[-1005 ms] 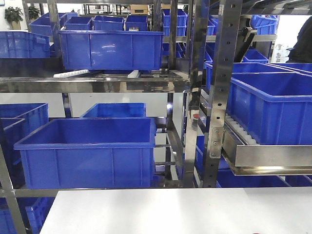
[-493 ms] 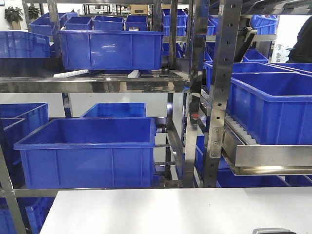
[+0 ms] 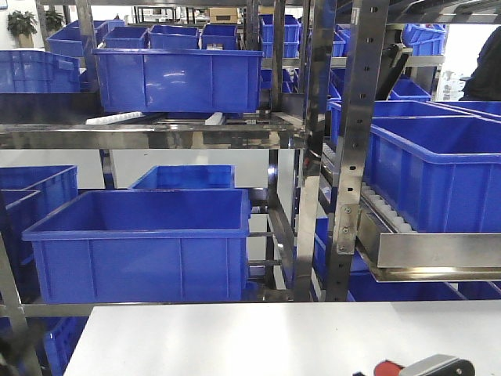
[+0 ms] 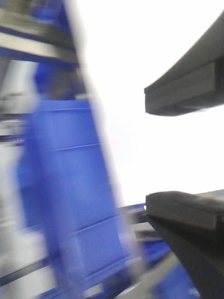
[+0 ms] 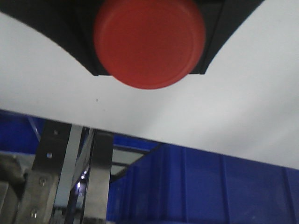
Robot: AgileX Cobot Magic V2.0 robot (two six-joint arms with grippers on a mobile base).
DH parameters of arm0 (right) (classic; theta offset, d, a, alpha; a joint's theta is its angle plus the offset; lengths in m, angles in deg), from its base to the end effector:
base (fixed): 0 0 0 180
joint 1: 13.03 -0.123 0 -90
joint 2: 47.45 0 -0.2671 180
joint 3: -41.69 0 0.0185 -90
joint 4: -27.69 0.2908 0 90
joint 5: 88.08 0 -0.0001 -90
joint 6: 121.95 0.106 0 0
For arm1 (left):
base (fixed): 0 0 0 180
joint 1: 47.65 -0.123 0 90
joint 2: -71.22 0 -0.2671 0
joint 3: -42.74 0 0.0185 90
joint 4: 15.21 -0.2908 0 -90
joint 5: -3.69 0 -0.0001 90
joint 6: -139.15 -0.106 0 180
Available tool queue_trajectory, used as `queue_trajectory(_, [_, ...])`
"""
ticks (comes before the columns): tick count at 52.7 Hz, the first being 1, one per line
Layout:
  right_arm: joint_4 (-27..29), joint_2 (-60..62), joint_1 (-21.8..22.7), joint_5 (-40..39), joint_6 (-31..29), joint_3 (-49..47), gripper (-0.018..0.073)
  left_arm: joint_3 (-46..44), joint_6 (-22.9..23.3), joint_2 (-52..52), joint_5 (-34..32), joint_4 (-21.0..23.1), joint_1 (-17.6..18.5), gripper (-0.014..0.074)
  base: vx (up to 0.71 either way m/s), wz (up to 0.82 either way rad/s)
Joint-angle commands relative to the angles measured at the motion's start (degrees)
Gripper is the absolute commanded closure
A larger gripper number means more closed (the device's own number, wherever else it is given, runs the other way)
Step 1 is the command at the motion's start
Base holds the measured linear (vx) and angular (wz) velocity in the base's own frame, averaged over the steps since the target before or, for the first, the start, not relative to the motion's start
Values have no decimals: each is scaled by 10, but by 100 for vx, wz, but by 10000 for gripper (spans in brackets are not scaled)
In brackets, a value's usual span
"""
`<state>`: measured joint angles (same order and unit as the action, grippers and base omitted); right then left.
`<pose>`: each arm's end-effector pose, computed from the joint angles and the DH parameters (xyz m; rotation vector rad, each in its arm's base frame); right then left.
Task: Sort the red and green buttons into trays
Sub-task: 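Grasp the green push-button switch with the left gripper, then lift both held switches up off the table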
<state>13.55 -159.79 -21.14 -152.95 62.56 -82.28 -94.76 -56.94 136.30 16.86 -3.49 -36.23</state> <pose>0.2724 0.0625 0.0635 -0.3111 1.7944 0.2831 0.2553 -0.0566 0.2412 0.3221 2.0797 -0.1195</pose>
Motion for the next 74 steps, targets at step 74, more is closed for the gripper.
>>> queue_trajectory(74, [-3,77,2,-32,-5,-5,569,49,161,589,-788,-371,9,226,0,0])
